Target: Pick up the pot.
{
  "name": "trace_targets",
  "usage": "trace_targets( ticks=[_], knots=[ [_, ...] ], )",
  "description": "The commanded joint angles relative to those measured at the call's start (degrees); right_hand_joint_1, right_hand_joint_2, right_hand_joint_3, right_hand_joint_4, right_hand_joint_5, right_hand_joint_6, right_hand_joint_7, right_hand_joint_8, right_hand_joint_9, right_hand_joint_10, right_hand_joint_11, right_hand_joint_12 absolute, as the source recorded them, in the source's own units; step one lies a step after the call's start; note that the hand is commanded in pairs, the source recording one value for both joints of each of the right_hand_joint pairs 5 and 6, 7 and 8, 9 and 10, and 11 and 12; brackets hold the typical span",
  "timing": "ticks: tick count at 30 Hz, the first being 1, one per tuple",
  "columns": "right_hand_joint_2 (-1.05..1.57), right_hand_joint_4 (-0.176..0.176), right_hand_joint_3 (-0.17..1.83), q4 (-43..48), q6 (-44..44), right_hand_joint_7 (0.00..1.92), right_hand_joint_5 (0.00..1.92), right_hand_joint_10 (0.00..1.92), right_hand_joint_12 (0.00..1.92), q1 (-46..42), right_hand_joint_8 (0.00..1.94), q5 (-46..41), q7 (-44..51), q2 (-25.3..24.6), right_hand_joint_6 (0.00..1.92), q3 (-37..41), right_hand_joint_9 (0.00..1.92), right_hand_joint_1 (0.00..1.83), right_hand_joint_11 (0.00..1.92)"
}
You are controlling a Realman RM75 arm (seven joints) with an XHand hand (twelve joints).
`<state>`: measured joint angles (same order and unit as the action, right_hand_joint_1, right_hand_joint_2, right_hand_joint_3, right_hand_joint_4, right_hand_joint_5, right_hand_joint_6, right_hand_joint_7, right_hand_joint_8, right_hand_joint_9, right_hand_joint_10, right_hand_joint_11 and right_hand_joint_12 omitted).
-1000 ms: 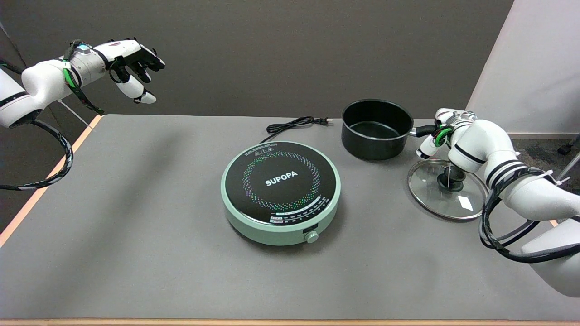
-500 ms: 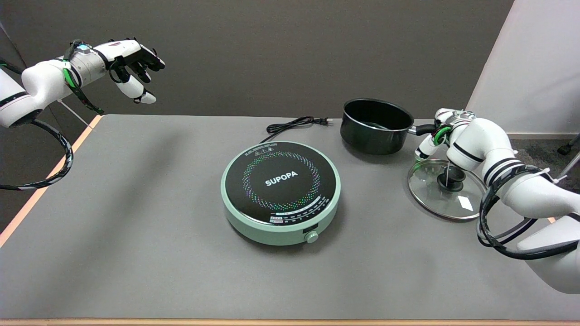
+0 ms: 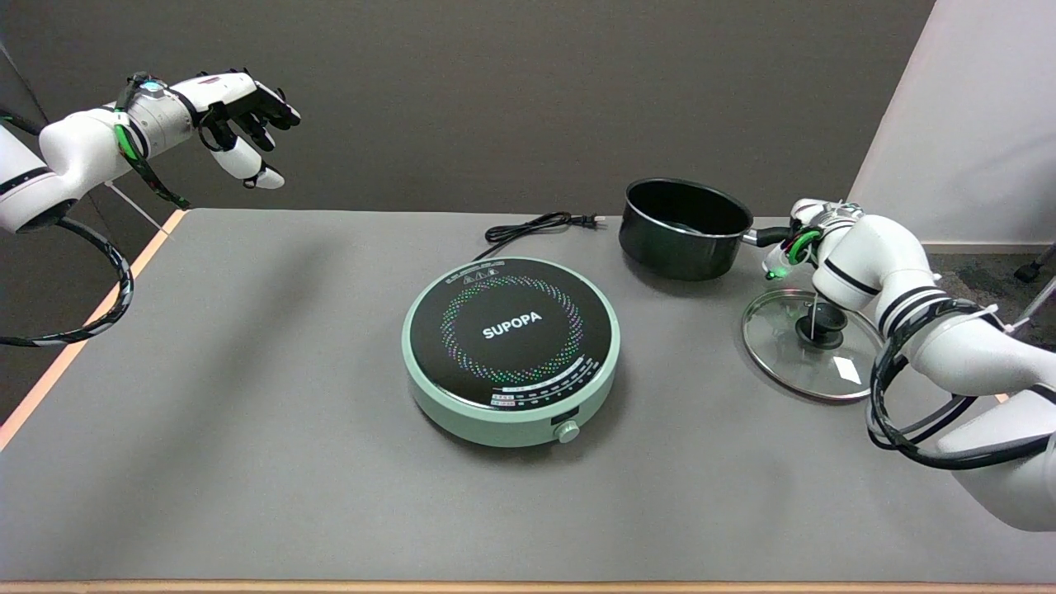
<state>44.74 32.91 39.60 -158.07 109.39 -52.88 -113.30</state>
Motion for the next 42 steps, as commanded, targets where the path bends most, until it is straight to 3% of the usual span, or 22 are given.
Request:
trace_targets(
  ticks=[1, 9, 26, 35, 42],
  knots=[
    [1.48, -0.028, 0.66, -1.4, -0.6, 1.92, 1.92, 1.92, 1.92, 0.8, 1.92, 0.0, -0.4, -0.4, 1.92, 0.6, 1.92, 0.84, 1.92],
    [1.52, -0.03, 0.82, -1.5, -2.1, 1.92, 1.92, 1.92, 1.92, 0.6, 1.92, 0.0, -0.4, -0.4, 1.92, 0.9, 1.92, 0.83, 1.92],
    [1.57, -0.031, 0.64, 3.3, -8.0, 1.92, 1.92, 1.92, 1.92, -3.3, 1.92, 0.3, -0.5, 1.2, 1.92, 5.4, 1.92, 0.82, 1.92],
    [1.57, -0.031, 0.62, 9.8, -15.2, 1.92, 1.92, 1.92, 1.92, -9.4, 1.92, 1.5, -0.5, 3.6, 1.92, 12.8, 1.92, 0.83, 1.92],
    [1.57, -0.031, 0.63, 15.0, -25.0, 1.92, 1.92, 1.92, 1.92, -17.1, 1.92, 1.4, -0.5, 4.5, 1.92, 23.8, 1.92, 0.83, 1.92]
  ],
)
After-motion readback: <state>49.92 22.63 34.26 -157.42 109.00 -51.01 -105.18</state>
